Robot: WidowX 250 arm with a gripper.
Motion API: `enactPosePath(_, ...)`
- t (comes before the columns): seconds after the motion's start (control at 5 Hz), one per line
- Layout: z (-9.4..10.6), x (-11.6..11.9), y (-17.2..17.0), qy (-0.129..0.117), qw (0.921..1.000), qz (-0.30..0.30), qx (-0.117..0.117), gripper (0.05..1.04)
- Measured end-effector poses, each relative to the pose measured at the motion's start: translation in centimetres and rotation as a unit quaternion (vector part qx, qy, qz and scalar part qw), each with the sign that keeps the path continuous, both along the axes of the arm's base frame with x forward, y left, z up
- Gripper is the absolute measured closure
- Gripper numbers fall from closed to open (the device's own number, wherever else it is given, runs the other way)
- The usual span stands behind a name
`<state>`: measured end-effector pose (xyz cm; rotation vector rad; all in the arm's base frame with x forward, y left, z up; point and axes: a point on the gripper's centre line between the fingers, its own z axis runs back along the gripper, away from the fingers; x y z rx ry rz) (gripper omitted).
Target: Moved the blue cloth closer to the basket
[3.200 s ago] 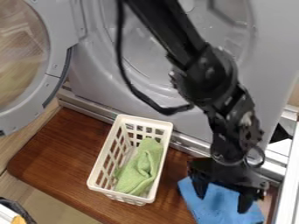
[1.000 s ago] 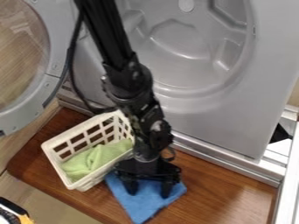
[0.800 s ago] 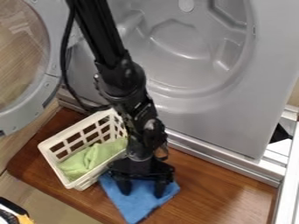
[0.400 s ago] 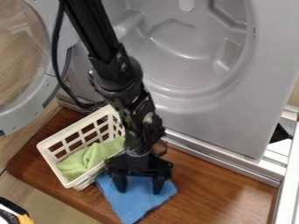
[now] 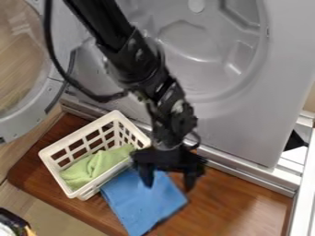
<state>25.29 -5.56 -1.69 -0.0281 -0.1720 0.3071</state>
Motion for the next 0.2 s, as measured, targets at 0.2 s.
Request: enactPosePath(0.2,2.65,-0.22,-0.36,-0.031,0.9992,-0.012,-0.023,0.083)
